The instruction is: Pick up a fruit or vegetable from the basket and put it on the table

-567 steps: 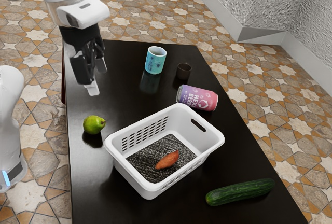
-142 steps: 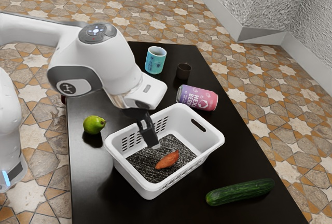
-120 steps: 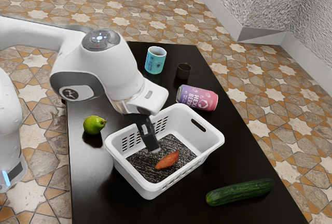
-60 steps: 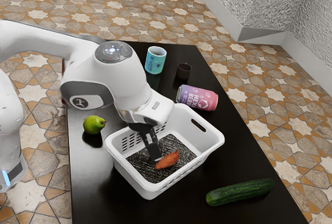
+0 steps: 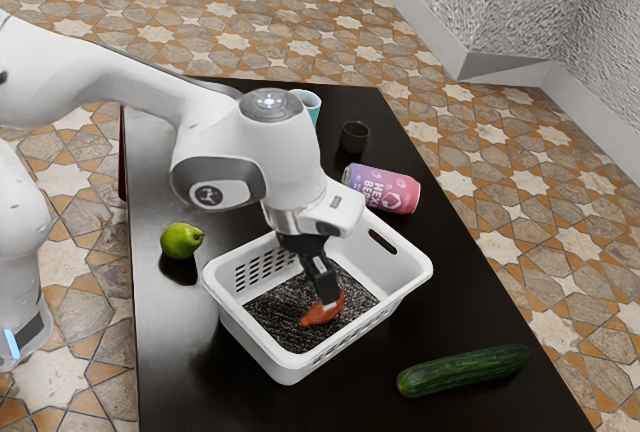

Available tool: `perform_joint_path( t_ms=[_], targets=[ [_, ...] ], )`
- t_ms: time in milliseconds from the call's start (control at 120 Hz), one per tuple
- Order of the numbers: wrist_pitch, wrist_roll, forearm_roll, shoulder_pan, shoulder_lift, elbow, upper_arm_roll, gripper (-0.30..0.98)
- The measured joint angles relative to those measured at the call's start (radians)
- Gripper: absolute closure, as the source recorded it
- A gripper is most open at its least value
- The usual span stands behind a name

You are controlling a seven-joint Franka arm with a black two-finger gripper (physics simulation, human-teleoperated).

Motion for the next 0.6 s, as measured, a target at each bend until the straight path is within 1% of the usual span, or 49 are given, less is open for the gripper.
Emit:
perform_joint_path(
  t_ms=[342, 600],
  targets=[
    [0.031, 0.001, 0.000, 0.006, 0.072, -0.001, 0.000, 0.01],
    [0.067, 0.002, 0.007, 0.033, 0.138, -0.003, -0.001, 0.01]
  ],
)
